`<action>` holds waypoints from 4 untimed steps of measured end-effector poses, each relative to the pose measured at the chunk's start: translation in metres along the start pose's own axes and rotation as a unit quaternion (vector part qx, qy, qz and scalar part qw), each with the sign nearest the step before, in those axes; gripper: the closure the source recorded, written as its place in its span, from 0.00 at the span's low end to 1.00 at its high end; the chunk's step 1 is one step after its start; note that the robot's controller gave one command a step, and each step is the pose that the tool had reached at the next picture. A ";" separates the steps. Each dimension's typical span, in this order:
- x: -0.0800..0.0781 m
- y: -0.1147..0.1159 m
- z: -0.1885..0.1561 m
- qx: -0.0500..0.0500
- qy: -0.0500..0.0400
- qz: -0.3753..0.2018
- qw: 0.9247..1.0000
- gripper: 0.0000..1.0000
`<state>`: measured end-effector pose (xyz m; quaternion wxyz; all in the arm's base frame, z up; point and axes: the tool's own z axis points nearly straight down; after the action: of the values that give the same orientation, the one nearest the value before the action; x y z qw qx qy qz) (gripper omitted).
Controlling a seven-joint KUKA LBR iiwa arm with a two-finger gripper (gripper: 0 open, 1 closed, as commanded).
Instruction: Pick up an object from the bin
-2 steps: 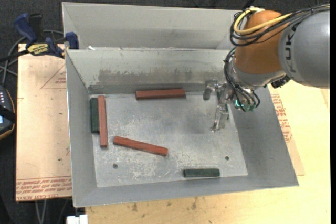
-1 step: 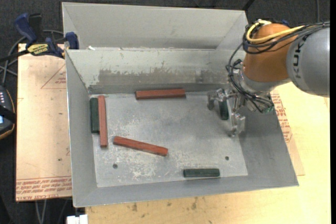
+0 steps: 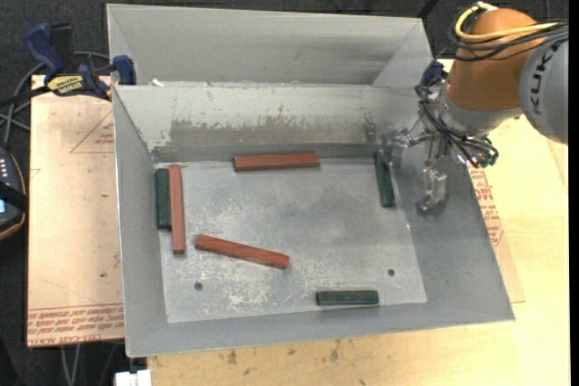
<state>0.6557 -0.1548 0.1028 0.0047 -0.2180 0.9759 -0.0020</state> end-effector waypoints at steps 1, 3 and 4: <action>-0.017 0.032 0.003 -0.004 0.002 -0.092 0.996 0.00; -0.021 0.040 0.031 -0.008 -0.003 -0.431 0.902 0.00; -0.018 0.035 0.032 -0.005 0.000 -0.431 0.902 1.00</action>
Offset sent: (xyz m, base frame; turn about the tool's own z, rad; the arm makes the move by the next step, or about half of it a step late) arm 0.0011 0.0348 -0.0028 -0.1864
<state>0.6574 -0.1154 0.0708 0.0025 -0.6175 0.7865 0.0008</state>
